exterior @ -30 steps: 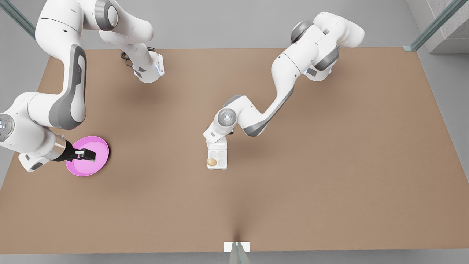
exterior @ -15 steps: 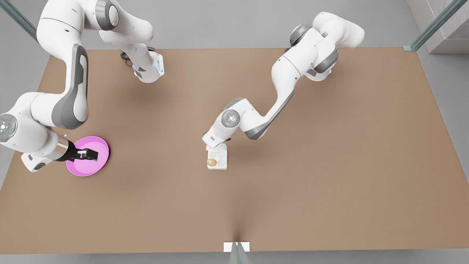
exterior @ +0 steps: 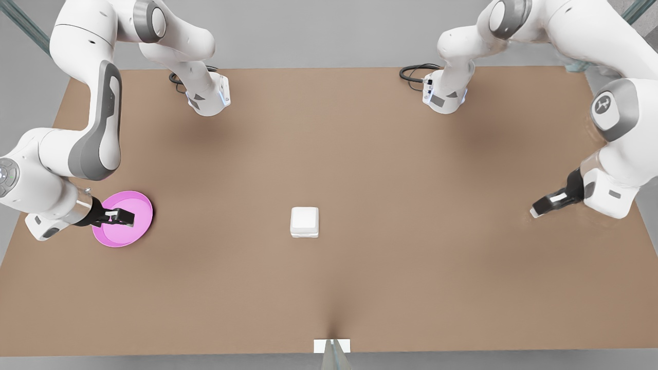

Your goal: Pack egg into the box and close the box lid

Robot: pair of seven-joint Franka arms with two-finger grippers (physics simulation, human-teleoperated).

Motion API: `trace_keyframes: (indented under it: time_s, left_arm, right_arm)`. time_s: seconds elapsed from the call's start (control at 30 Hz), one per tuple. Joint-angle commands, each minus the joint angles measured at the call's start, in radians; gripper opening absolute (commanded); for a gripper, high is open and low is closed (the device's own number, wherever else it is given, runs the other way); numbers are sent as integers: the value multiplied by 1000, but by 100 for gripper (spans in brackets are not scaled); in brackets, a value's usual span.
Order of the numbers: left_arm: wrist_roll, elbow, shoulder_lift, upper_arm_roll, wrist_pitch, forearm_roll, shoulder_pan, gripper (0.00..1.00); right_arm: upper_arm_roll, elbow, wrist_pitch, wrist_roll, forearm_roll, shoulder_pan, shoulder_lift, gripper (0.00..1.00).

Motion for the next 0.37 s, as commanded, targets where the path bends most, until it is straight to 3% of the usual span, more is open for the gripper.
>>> trace_keyframes:
  time_s: [0.0, 0.03, 0.17, 0.33]
  left_arm:
    - [61, -47, -59, 32, -26, 5, -6, 100]
    - [98, -132, -139, 63, -45, 7, -37, 100]
    - [146, -238, -125, 64, -37, 50, -109, 100]
    - [152, -236, -131, 64, -33, 50, -108, 100]
  right_arm:
    - [-1, -1, 0, 0, 0, 0, 0, 100]
    - [1, 0, 2, 0, 0, 0, 0, 100]
    - [-1, 0, 9, -5, -9, -2, 1, 100]
    - [-1, 43, -26, -3, -18, 6, -12, 100]
